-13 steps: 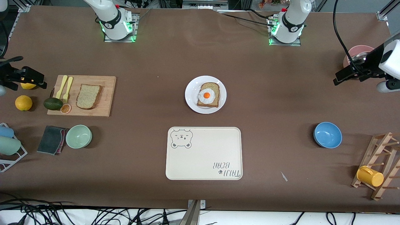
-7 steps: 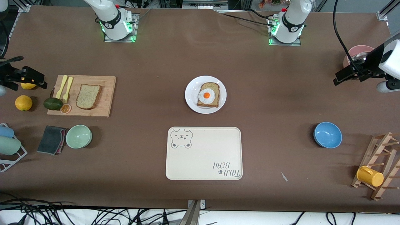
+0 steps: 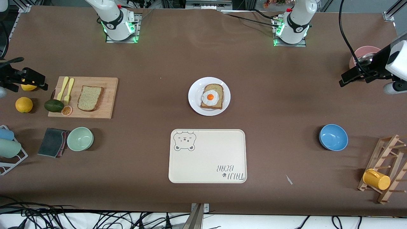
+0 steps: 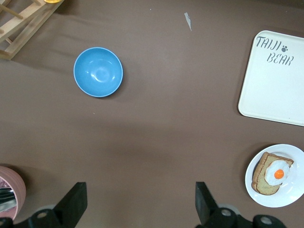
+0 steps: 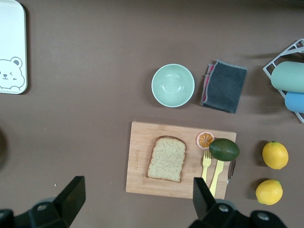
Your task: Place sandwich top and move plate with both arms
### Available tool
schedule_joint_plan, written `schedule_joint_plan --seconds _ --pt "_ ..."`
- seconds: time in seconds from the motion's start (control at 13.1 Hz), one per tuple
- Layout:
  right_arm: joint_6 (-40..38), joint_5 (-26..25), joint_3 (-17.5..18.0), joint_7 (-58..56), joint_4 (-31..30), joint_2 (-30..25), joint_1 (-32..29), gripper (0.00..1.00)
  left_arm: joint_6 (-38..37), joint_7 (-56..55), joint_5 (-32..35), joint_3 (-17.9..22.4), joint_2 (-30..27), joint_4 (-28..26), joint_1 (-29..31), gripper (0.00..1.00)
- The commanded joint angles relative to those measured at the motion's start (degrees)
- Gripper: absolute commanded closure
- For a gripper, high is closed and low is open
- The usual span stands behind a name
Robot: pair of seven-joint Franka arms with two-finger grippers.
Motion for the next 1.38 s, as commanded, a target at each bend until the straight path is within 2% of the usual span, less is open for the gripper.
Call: schedule_joint_plan --seconds 0.0,1.3 --pt "-0.7 -0.3 0.2 1.1 0.5 -0.6 0.0 0.00 -1.3 0.1 0.0 0.0 0.4 1.5 0.0 0.00" --pt "0.0 -0.1 0.3 1.6 0.5 -0.4 0.0 0.00 -1.3 0.0 0.0 0.0 0.4 2.5 -0.1 0.00"
